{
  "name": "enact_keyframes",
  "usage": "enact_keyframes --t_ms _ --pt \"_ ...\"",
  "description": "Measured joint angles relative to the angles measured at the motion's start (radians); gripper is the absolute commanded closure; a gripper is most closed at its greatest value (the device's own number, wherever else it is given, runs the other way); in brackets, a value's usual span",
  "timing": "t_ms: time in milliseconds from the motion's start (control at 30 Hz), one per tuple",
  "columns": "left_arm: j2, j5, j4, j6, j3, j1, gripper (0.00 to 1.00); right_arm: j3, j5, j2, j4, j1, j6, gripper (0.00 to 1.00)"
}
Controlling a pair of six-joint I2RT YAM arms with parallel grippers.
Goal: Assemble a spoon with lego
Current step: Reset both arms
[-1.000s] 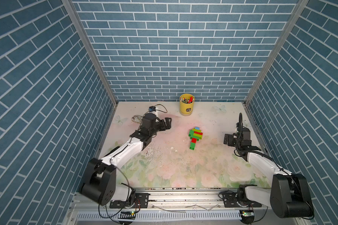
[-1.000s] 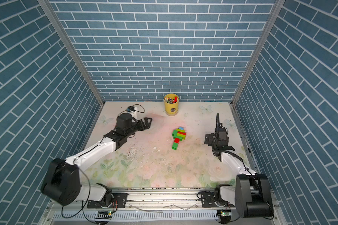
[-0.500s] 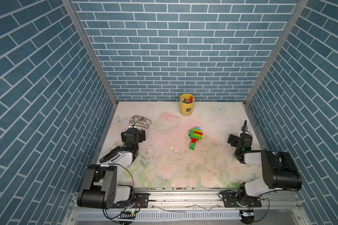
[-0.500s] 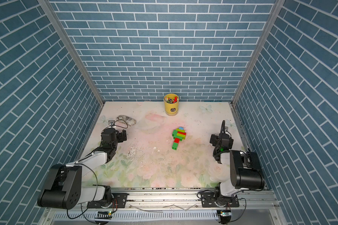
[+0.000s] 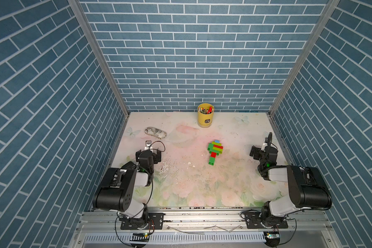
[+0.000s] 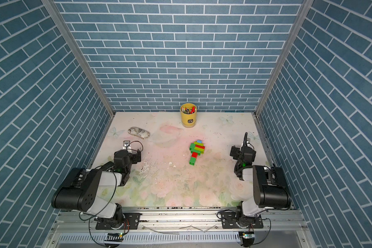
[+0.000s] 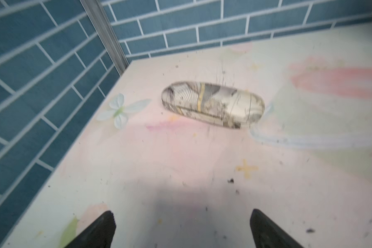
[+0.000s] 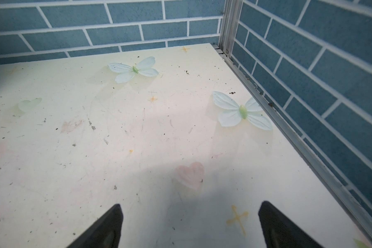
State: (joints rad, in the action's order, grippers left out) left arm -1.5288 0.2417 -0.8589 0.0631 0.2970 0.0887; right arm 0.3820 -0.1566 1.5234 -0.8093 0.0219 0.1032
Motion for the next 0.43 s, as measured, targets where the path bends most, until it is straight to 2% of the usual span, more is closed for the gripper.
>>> enact_keyframes --t_ms 200,433 --pt "0.000 0.040 -0.023 -0.013 0.061 -0.010 0.01 0.000 0.004 0.000 -0.001 0.000 0.000 0.01" --pt "0.002 0.054 -0.033 -0.021 0.064 -0.010 0.01 0.000 0.004 0.000 -0.003 0.000 0.000 0.01"
